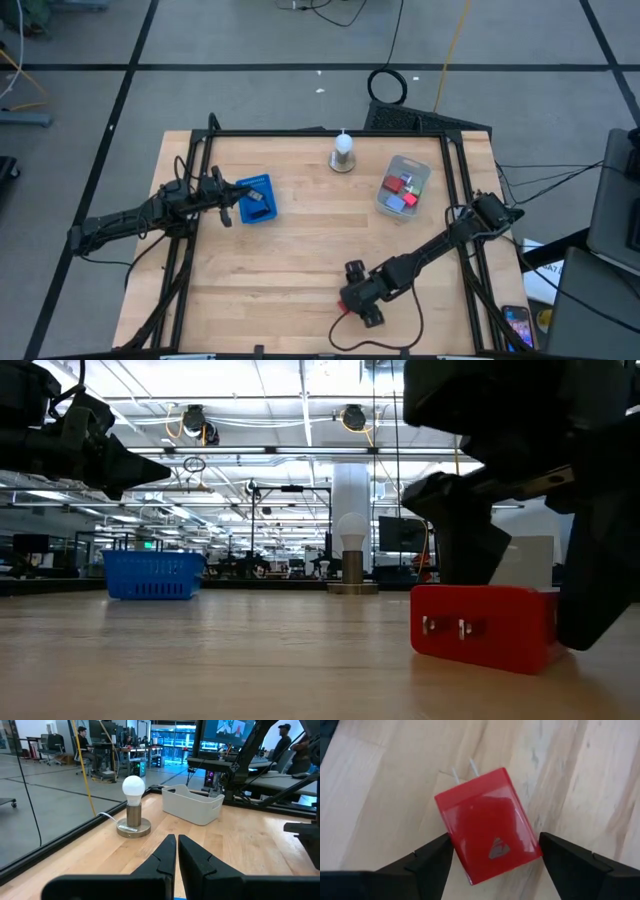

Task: Pick & Place Office items
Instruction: Put the red charger adapter into the gray bin

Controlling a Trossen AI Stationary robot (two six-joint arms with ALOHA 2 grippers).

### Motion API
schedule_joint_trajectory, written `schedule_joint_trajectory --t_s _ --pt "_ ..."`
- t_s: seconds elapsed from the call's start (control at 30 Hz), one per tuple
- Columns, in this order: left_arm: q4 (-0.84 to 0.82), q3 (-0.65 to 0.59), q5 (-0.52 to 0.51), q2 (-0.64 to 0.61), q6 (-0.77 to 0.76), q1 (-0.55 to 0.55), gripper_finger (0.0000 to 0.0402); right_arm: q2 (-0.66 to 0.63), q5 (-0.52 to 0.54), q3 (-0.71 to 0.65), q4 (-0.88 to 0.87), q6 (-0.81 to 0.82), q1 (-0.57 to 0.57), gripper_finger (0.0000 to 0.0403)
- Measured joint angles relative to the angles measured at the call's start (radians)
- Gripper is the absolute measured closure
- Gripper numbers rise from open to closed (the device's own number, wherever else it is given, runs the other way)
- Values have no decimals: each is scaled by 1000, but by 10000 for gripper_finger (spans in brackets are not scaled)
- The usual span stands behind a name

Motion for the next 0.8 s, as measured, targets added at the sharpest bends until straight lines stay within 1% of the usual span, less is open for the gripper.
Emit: schedule_joint_trajectory --t_s 0.1,0.27,0.33,0.47,0.53,0.63,0.77,0.8 --pt "0 0 0 0 0 0 382 0 2 0 10 -83 0 122" --pt "0 0 0 0 2 0 382 0 -3 0 16 -162 0 124" --pt "0 0 0 0 3 0 382 0 -23 0 26 -201 0 124" --pt "0 0 0 0 3 0 382 -1 -28 0 47 -250 0 125" --pt "0 0 0 0 3 0 382 -1 -49 0 50 -255 0 130" --pt "0 0 0 0 3 0 382 -1 -62 0 50 -252 -6 152" --pt "0 0 0 0 3 0 382 -1 -83 0 51 -232 -18 200" --pt "0 0 0 0 3 0 382 -2 -91 0 51 -218 -22 202"
